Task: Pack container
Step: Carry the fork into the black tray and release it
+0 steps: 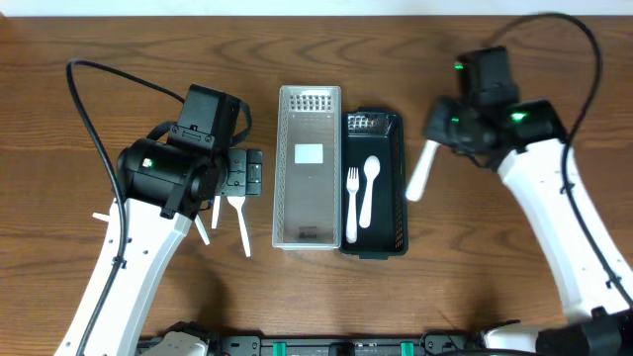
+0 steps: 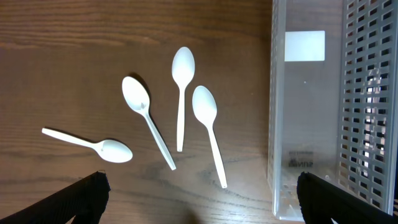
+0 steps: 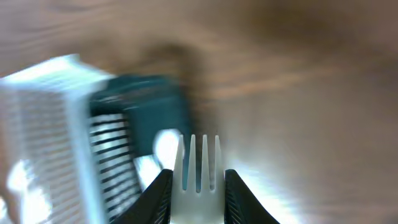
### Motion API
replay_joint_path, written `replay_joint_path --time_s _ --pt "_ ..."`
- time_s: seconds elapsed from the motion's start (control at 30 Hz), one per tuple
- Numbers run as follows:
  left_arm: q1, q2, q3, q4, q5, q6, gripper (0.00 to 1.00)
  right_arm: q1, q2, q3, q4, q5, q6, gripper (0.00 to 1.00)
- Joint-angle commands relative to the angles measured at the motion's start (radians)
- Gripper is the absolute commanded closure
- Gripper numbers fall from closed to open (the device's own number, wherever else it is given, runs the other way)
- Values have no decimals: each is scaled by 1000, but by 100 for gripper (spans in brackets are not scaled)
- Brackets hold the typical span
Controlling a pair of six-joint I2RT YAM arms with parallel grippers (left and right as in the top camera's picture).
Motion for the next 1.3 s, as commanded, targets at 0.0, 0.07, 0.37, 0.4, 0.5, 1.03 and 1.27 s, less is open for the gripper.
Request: replay_joint_path --time_s 0.0,0.07,0.37,0.4,0.5,1.03,1.27 --pt "4 1 1 -2 -8 -16 2 89 10 10 2 5 33 79" --pt "4 1 1 -2 -8 -16 2 133 42 9 1 19 41 79" --pt "4 1 1 -2 -8 -16 2 198 280 9 -17 12 40 78" --pt "4 1 1 -2 -8 -16 2 198 308 9 -18 9 40 78" --pt "4 1 1 -2 -8 -16 2 198 360 9 -17 7 34 74" --pt "4 1 1 -2 -8 -16 2 157 325 141 -73 12 -150 57" --pt "4 1 1 -2 -8 -16 2 -56 165 332 -210 42 -243 50"
